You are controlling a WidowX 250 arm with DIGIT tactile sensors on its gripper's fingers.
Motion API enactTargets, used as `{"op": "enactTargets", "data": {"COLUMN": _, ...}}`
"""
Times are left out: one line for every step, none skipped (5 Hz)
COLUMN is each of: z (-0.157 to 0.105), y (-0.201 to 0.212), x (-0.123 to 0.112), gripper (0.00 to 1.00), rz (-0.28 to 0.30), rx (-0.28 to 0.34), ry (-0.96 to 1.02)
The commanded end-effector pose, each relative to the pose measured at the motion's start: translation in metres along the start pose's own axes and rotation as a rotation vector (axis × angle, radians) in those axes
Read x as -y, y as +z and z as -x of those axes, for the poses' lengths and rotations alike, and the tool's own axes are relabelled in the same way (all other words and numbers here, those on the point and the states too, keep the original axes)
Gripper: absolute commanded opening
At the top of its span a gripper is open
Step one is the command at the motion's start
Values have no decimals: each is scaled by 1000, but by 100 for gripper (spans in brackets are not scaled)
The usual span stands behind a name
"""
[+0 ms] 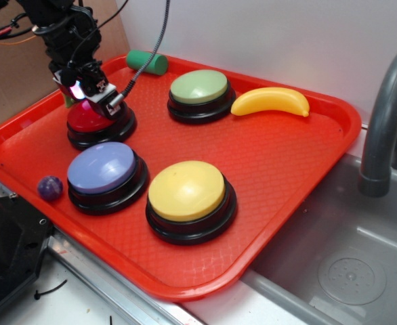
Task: Push the red button.
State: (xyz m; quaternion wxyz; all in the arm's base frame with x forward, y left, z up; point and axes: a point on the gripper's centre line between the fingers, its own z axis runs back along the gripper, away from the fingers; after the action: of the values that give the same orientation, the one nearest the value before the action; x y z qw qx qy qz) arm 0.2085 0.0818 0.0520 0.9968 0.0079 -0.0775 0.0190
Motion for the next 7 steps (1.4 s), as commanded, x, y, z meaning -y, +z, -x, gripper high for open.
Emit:
{"op": "enactTargets", "data": {"z": -5, "y": 34, "x": -4, "gripper": 100, "rz": -60, "rx": -36, "ry": -12}}
{"op": "enactTargets", "data": {"z": -15, "y": 56, "x": 0, "gripper": 100, "rz": -75, "rx": -59, "ry": -10}}
{"op": "enactTargets", "data": {"z": -20, "y": 66, "x": 4, "gripper": 100, "rz": -80, "rx": -85, "ry": -12}}
{"op": "enactTargets", "data": {"z": -23, "y": 69, "x": 5, "gripper": 100, "rz": -78, "rx": -96, "ry": -8}}
{"op": "enactTargets", "data": {"z": -26, "y": 78, "x": 7, "gripper": 100, "rz": -89, "rx": -99, "ry": 7}}
{"op": "enactTargets", "data": {"z": -24, "y": 86, "x": 9, "gripper": 100, "rz": -82, "rx": -96, "ry": 14}}
{"op": "enactTargets", "data": {"z": -24, "y": 96, "x": 13, "gripper": 100, "rz": -79, "rx": -87, "ry": 9}}
